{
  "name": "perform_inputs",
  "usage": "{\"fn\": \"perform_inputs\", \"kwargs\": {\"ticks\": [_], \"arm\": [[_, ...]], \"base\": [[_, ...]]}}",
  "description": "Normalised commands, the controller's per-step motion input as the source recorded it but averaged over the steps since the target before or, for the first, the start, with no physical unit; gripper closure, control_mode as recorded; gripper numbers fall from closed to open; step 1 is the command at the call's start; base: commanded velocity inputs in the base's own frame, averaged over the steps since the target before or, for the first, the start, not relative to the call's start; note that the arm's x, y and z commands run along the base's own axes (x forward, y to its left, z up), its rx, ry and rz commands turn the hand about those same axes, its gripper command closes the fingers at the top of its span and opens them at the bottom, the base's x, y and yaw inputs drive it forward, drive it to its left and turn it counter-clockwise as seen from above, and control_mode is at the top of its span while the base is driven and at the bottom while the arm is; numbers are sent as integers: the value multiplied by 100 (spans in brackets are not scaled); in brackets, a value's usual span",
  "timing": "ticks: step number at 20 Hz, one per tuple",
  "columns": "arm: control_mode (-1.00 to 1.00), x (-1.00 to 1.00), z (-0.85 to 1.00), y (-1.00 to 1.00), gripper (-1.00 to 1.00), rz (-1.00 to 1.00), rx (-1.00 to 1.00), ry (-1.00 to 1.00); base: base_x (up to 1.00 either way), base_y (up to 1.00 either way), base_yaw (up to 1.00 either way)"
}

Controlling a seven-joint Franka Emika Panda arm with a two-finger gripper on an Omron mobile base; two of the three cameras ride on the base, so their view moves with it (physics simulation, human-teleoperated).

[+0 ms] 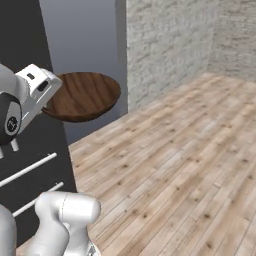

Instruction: Move the bowls from the cabinet to the plates on the dining table.

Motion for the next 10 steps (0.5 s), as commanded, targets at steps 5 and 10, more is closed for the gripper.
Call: {"fn": "perform_inputs", "kwargs": {"ticks": [5, 10], "arm": [[100, 0, 0, 0, 100, 0, 0, 0], [100, 0, 0, 0, 100, 0, 0, 0]], "base": [[0, -61, -33], [0, -61, -33]]}}
